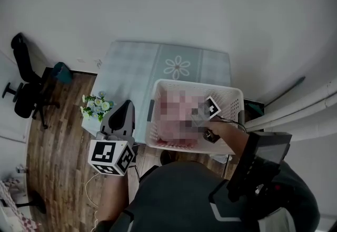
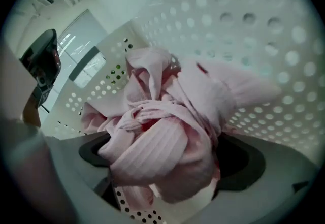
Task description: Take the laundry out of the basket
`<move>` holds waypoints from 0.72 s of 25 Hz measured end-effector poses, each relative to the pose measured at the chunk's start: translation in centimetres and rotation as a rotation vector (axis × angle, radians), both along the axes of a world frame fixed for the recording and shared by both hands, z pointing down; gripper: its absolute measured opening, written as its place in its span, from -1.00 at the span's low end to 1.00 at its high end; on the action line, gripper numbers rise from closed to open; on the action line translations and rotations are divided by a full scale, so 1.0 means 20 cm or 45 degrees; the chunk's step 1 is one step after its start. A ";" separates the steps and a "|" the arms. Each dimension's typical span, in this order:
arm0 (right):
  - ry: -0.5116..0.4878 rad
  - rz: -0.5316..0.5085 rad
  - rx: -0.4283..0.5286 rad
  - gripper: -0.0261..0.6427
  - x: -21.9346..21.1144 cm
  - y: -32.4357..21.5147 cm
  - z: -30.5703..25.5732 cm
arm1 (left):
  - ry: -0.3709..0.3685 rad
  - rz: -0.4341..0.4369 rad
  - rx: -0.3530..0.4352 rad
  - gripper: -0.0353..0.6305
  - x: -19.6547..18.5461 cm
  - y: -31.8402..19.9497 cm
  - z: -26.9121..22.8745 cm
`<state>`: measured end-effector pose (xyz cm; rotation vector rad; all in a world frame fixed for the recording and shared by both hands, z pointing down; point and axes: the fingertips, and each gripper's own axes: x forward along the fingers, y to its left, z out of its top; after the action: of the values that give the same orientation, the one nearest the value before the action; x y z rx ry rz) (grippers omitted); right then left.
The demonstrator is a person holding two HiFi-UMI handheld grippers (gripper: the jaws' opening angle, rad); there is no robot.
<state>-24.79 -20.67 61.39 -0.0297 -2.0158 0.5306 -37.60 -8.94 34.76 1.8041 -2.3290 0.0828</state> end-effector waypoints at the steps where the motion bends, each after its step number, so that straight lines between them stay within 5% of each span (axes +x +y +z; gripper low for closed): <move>1: 0.031 -0.004 -0.010 0.80 -0.02 0.03 0.05 | 0.006 -0.002 -0.006 -0.87 -0.01 0.00 0.01; 14: 0.111 -0.074 0.082 0.79 -0.16 0.03 0.23 | 0.085 -0.005 -0.031 -0.87 -0.06 -0.05 0.13; 18: 0.034 -0.092 0.110 0.46 -0.16 0.05 0.20 | 0.095 0.018 -0.026 -0.87 -0.04 -0.09 0.14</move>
<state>-27.96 -19.73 65.44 -0.0428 -2.0014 0.3959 -38.38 -10.69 37.47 1.7828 -2.2568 0.0410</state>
